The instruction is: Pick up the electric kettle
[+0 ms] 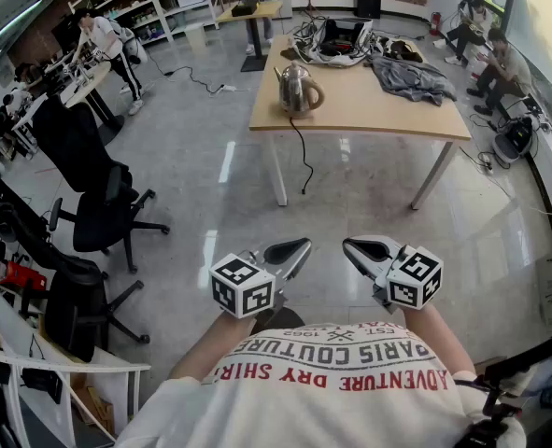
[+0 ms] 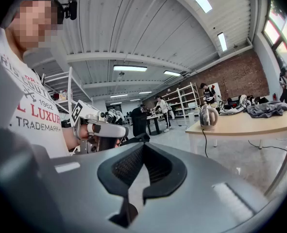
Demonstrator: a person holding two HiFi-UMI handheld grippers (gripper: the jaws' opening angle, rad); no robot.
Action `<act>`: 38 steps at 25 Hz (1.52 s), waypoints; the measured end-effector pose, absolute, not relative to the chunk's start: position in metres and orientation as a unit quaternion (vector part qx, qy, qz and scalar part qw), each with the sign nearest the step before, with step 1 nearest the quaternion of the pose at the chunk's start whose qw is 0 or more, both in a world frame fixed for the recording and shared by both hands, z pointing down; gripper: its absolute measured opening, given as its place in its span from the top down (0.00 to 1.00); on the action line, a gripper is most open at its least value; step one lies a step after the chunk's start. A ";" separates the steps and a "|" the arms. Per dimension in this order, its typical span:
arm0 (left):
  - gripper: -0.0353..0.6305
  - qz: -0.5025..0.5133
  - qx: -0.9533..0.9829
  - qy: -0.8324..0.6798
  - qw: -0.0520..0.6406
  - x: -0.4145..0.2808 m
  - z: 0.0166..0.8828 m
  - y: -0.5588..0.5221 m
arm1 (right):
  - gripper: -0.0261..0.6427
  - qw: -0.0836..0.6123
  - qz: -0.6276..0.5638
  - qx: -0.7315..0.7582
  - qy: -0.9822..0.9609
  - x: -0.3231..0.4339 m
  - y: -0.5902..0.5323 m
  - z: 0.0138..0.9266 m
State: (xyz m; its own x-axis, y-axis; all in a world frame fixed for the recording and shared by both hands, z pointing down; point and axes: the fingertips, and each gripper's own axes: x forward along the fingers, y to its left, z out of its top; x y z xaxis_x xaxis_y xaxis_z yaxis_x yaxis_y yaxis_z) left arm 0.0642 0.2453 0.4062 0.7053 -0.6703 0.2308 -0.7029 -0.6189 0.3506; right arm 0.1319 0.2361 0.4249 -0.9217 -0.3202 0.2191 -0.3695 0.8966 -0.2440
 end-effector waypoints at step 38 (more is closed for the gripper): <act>0.95 0.029 0.902 -0.363 0.231 0.082 0.399 0.240 | 0.96 0.025 0.169 0.185 -0.968 0.153 0.229 0.405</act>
State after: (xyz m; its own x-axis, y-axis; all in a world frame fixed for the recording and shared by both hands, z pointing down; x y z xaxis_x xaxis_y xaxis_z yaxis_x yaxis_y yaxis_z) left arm 0.0819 0.2403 0.3990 0.7348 -0.6415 0.2202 -0.6683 -0.6294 0.3965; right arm 0.1533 0.2285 0.4054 -0.9303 -0.3497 0.1108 -0.3666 0.8747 -0.3171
